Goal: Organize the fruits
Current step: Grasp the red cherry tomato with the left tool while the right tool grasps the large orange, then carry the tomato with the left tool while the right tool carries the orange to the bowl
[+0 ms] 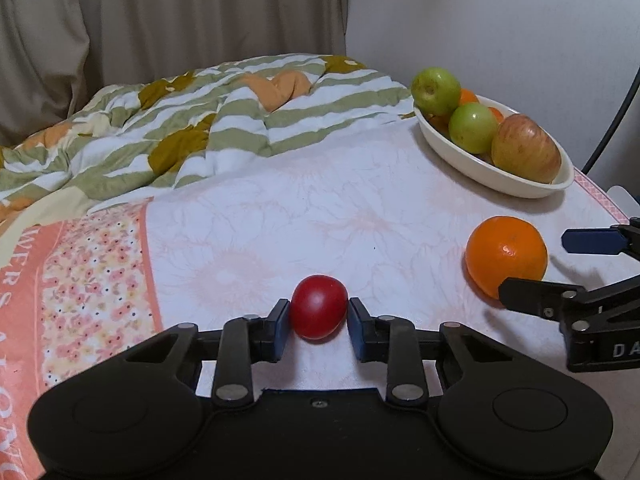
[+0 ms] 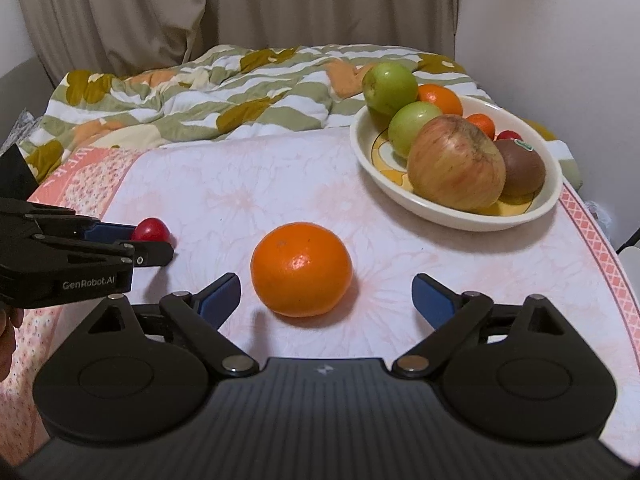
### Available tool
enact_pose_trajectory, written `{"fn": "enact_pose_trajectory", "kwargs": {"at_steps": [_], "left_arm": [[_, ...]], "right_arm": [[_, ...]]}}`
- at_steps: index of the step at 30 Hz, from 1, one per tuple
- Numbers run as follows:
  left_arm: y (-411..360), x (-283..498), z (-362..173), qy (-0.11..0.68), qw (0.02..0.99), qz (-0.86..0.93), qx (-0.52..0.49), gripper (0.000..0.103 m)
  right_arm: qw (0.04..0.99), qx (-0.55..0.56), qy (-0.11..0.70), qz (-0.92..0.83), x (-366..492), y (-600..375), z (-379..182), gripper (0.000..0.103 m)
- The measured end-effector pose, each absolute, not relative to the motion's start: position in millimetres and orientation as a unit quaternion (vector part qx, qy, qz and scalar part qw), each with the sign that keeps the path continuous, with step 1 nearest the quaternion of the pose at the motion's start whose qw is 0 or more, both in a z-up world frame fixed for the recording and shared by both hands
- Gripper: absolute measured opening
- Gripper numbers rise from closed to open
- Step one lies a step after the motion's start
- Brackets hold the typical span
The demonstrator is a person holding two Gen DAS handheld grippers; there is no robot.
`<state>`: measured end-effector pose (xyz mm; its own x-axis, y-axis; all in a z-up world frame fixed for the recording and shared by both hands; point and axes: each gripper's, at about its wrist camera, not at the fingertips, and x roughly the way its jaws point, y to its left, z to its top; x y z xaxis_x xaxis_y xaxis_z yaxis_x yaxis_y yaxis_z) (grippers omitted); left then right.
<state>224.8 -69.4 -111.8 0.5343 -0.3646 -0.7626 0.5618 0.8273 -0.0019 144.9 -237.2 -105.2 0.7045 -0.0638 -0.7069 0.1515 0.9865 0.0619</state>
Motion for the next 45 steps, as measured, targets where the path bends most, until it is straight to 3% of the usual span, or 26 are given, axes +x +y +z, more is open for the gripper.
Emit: {"fn": "enact_pose_trajectory", "kwargs": {"at_steps": [8, 15, 26, 45], "left_arm": [[-66.0, 226.6, -111.2, 0.406, 0.87, -0.255, 0.119, 0.033], [-60.6, 227.1, -107.9, 0.407, 0.875, -0.239, 0.109, 0.033], [-51.9, 214.7, -82.4, 0.392, 0.886, -0.229, 0.094, 0.033], [-52.8, 138.6, 2.2, 0.335, 0.911, -0.239, 0.041, 0.033]], "right_arm": [[0.919, 0.051, 0.388, -0.047, 156.6, -234.1, -114.3, 0.099], [0.921, 0.038, 0.387, -0.029, 164.5, -229.0, -119.4, 0.075], [0.924, 0.026, 0.381, -0.018, 158.9, -216.8, -103.8, 0.074], [0.941, 0.054, 0.331, -0.032, 81.5, -230.8, -7.2, 0.074]]}}
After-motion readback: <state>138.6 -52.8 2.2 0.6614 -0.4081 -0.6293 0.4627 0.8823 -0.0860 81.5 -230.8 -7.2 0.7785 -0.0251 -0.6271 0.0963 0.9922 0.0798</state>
